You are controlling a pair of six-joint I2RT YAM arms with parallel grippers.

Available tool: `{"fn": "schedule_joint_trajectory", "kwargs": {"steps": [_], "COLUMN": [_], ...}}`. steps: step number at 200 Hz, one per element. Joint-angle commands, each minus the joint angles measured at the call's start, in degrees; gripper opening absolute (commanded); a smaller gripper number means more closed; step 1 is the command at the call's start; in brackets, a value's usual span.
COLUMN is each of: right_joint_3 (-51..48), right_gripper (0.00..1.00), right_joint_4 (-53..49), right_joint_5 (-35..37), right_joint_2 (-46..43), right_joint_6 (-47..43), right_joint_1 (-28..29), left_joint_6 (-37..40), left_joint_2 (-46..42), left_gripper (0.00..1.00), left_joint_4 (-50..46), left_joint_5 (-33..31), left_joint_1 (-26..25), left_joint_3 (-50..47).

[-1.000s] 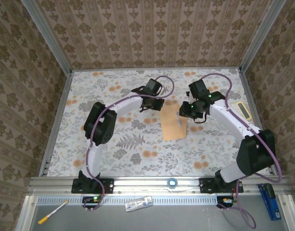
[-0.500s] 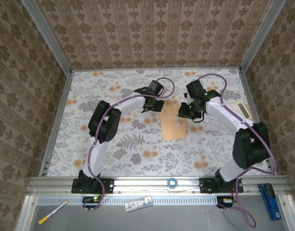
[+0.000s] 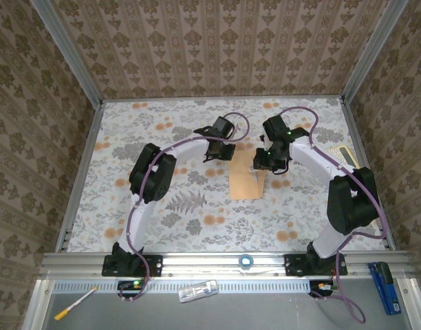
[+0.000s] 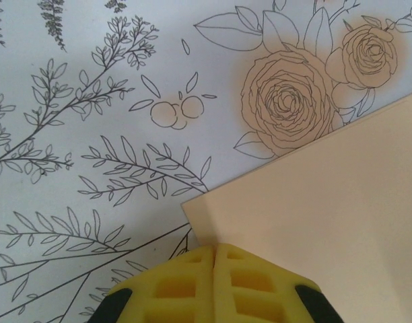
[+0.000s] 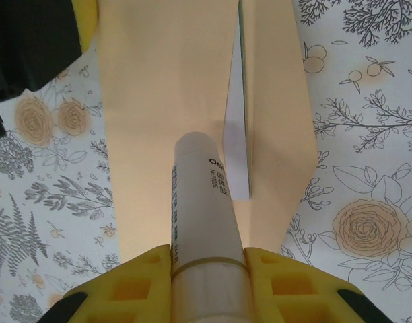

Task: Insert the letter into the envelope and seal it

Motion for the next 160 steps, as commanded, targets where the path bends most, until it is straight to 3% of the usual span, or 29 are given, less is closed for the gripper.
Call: {"fn": "schedule_joint_trajectory", "kwargs": {"steps": [1,160], "right_joint_3": [2.0,2.6], "right_gripper": [0.23,0.21], "right_joint_4": [-2.3,-4.0], "right_joint_5": [0.1,-2.2], "right_joint_2": [1.0,4.9], "right_joint_6": [-1.5,-2.2], "right_joint_1": [0.3,0.8], "left_joint_6": [-1.2,-1.7], "left_joint_2": [2.1,1.4], "left_gripper": [0.0,0.0], "left_joint_4": [-1.1,-0.4], "left_joint_5": [-0.2,1.0], "left_joint_1": [0.0,-0.1], "left_joint_3": [-0.4,-1.9]}}
